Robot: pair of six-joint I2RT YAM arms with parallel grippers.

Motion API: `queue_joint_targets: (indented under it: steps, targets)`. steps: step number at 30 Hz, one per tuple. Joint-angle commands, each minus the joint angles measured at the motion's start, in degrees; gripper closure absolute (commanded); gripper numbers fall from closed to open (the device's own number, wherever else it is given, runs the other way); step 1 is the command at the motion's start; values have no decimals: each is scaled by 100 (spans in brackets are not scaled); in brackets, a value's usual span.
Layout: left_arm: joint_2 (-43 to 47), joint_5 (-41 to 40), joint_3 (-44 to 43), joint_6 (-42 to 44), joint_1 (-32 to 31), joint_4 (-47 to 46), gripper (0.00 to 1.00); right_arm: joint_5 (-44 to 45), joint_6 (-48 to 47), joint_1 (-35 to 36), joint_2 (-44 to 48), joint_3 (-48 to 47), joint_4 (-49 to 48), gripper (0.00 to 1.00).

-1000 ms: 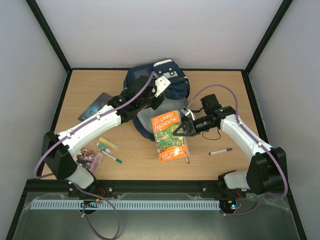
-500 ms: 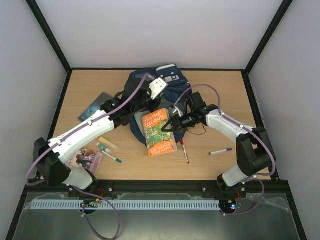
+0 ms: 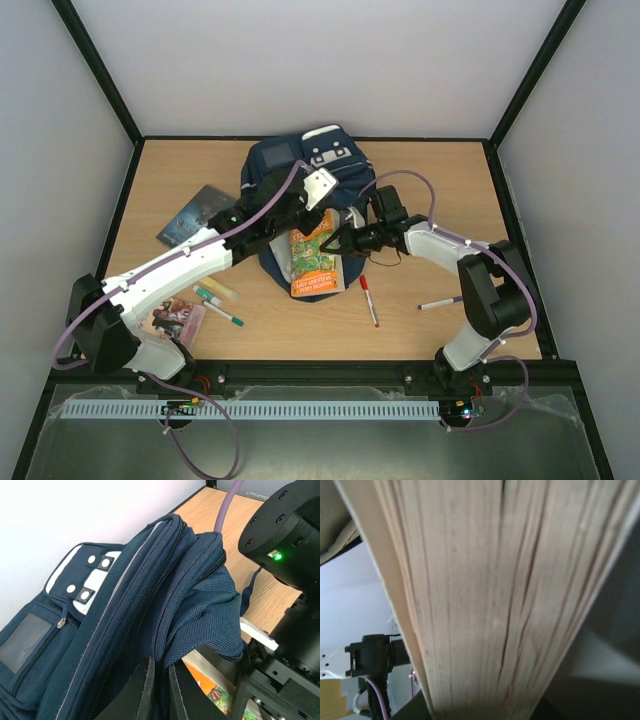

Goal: Pack the student bag
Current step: Place the book in the student bag.

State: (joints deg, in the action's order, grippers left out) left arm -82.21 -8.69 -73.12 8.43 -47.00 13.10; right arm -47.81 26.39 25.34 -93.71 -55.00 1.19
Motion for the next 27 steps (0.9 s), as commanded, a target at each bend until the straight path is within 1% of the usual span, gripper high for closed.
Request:
queue_joint_targets:
  steps: [1, 6, 11, 13, 14, 16, 17, 19, 21, 24, 27]
  targets:
    - [412, 237, 102, -107, -205, -911, 98, 420, 226, -39, -206, 73, -1124, 99]
    - [428, 107, 326, -222, -219, -1174, 98, 930, 295, -38, 2, 363, -1331, 95]
    - [417, 169, 368, -333, -256, -1330, 98, 1525, 422, -47, 355, 577, -1640, 99]
    - [401, 174, 384, -349, -286, -1344, 97, 1688, 529, -47, 325, 552, -1835, 95]
    - [391, 174, 396, -366, -302, -1345, 98, 1827, 596, -47, 274, 540, -1883, 92]
    - [380, 155, 423, -384, -347, -1340, 97, 1960, 541, -46, 162, 453, -1825, 78]
    - [379, 142, 459, -385, -369, -1354, 97, 1960, 459, -41, 110, 405, -1779, 69]
    - [384, 119, 531, -387, -380, -1387, 97, 1934, 136, -44, -8, 224, -1423, 56]
    - [368, 54, 593, -398, -381, -1429, 97, 2039, -250, -47, -17, 36, -871, 47]
    - [315, -22, 653, -372, -380, -1449, 97, 2296, -850, -47, 348, 134, -340, 36]
    - [294, -80, 746, -345, -378, -1525, 97, 2435, -1413, -38, 798, 276, 136, 30]
